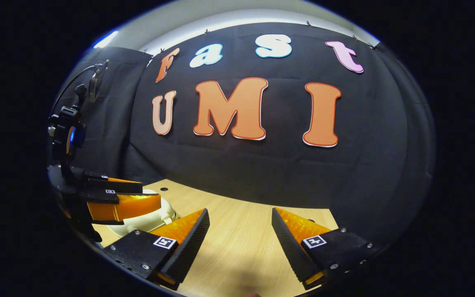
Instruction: First open the suitcase, pack the skin care products into it, and then close the suitcase.
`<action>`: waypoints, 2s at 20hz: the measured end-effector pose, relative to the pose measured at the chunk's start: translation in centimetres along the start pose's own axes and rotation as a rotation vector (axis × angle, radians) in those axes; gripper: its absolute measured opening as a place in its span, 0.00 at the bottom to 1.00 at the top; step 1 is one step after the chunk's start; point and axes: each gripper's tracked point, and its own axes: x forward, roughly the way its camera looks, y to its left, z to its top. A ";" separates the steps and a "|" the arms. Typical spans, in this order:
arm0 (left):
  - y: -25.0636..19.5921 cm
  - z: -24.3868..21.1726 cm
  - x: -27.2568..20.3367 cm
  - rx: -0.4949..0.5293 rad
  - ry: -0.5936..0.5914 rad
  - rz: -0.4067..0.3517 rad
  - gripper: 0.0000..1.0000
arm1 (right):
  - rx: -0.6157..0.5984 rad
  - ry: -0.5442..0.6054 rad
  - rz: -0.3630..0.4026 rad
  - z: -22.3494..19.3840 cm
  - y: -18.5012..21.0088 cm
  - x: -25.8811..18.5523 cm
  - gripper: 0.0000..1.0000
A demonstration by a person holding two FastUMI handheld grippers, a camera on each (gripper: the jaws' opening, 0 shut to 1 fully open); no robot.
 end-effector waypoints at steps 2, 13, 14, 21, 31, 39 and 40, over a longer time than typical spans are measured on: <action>0.4 0.5 -0.2 0.027 -0.036 0.024 0.95 | -0.010 -0.007 0.012 0.2 0.2 -0.2 0.96; -1.3 2.7 -1.6 0.180 -0.192 0.036 0.96 | -0.003 -0.032 0.022 0.3 0.1 -0.4 0.95; -1.4 2.7 -1.6 0.178 -0.191 0.036 0.96 | -0.001 -0.033 0.023 0.3 0.1 -0.5 0.95; -1.1 2.3 -2.1 0.140 -0.197 0.067 0.96 | 0.008 -0.035 0.036 -0.1 0.2 -1.1 0.95; -0.2 0.9 -2.0 0.130 -0.159 0.095 0.96 | 0.018 -0.035 0.032 -0.6 0.5 -1.2 0.95; 2.0 0.4 -2.2 0.120 -0.124 0.165 0.96 | 0.035 -0.040 0.047 -0.5 0.5 -0.3 0.95; 2.3 0.2 -2.4 0.119 -0.113 0.167 0.96 | 0.034 -0.044 0.046 -0.4 0.5 -0.2 0.95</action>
